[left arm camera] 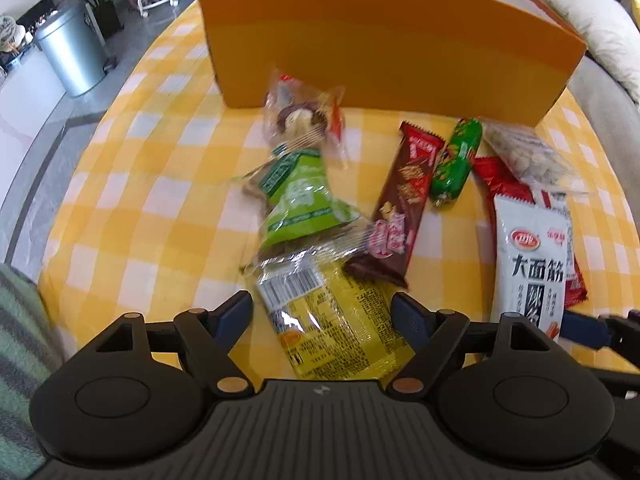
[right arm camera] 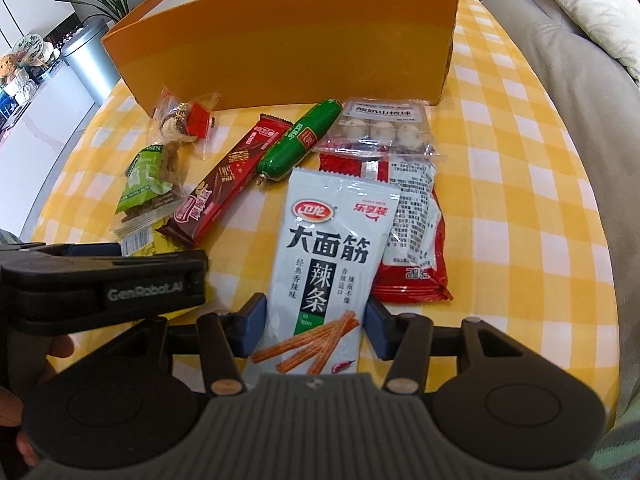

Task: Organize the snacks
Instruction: 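Grasp the yellow wafer pack with the left tool while the right tool grasps the white spicy-strip pack, then lift both held packs and carry them over the orange box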

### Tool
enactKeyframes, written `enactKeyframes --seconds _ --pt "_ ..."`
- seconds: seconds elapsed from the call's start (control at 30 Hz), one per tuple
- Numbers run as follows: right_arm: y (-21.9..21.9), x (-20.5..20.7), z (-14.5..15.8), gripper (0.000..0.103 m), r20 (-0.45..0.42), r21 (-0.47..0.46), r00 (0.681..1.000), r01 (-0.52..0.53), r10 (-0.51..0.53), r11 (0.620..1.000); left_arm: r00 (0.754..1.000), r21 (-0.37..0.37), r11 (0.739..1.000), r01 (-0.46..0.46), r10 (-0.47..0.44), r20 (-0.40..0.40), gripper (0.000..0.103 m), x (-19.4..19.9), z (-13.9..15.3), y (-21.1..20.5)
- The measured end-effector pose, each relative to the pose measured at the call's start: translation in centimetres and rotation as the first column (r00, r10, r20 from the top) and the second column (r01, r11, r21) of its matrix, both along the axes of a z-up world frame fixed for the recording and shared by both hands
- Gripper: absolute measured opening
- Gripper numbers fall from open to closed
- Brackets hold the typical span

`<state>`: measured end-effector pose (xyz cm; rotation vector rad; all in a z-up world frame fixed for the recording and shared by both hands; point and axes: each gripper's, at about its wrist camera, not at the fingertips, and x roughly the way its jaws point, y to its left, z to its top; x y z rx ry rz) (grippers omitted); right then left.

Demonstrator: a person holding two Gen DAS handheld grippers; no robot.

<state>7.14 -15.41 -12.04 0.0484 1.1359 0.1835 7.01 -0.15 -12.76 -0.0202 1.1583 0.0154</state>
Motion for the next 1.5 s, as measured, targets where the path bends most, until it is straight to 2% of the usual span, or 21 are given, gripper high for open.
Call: enactKeyframes --seconds 0.03,0.1,0.2,0.4,0.47,0.6,0.7,0.83,1.17,1.23,1.33,1.47,1.5 --pt "0.0 0.0 0.0 0.051 0.000 -0.002 1.000 -0.002 0.002 1.000 1.000 -0.009 1.000 0.001 -0.001 -0.008 0.087 -0.2 0.1 0.3" --pt "0.1 0.0 0.0 0.051 -0.001 -0.008 1.000 -0.012 0.012 1.000 0.999 -0.013 1.000 0.019 -0.019 -0.026 0.074 -0.5 0.3 0.8" --pt "0.2 -0.1 0.1 0.051 -0.009 0.003 1.000 -0.024 0.024 1.000 0.997 -0.055 0.997 0.051 -0.054 -0.054 0.066 -1.0 0.4 1.8" --pt "0.3 -0.4 0.1 0.051 -0.031 -0.010 0.999 -0.045 0.045 0.999 0.986 -0.175 0.977 0.118 -0.136 -0.096 0.064 -1.5 0.5 2.7" --pt "0.2 -0.4 0.2 0.051 -0.037 -0.008 0.998 -0.043 0.042 0.999 0.988 -0.162 0.981 0.104 -0.121 -0.099 0.068 -1.5 0.5 2.7" --pt "0.2 -0.4 0.2 0.051 -0.037 -0.011 0.998 -0.041 0.041 0.999 0.991 -0.121 0.991 0.056 -0.070 -0.113 0.083 -1.3 0.5 2.1" --pt "0.6 -0.4 0.3 0.052 -0.032 -0.035 0.998 -0.053 0.052 0.998 0.993 -0.083 0.996 -0.005 -0.005 -0.115 0.083 -1.2 0.5 1.8" --pt "0.9 -0.4 0.2 0.054 -0.030 -0.051 0.998 -0.062 0.060 0.997 0.983 -0.083 0.991 -0.109 0.095 -0.155 0.088 -0.7 0.2 2.2" --pt "1.4 -0.4 0.2 0.056 -0.018 -0.089 0.995 -0.094 0.093 0.992 0.986 0.021 0.996 -0.084 0.087 -0.143 0.097 -0.5 -0.5 0.7" --pt "1.5 -0.5 0.2 0.055 -0.014 -0.097 0.995 -0.099 0.098 0.990 0.986 0.013 0.996 -0.084 0.085 -0.140 0.096 -0.7 -0.5 0.9" --pt "1.7 -0.6 0.2 0.053 -0.011 -0.104 0.994 -0.109 0.108 0.989 0.989 0.004 0.997 -0.077 0.077 -0.129 0.088 -1.0 -0.3 1.0" --pt "1.7 -0.7 0.2 0.050 -0.012 -0.099 0.994 -0.110 0.109 0.989 0.994 0.005 0.999 -0.046 0.047 -0.099 0.063 -1.6 0.4 0.8" --pt "1.5 -0.6 0.3 0.050 -0.014 -0.091 0.994 -0.105 0.104 0.990 0.995 0.005 0.999 -0.039 0.039 -0.096 0.061 -1.8 0.6 0.7"
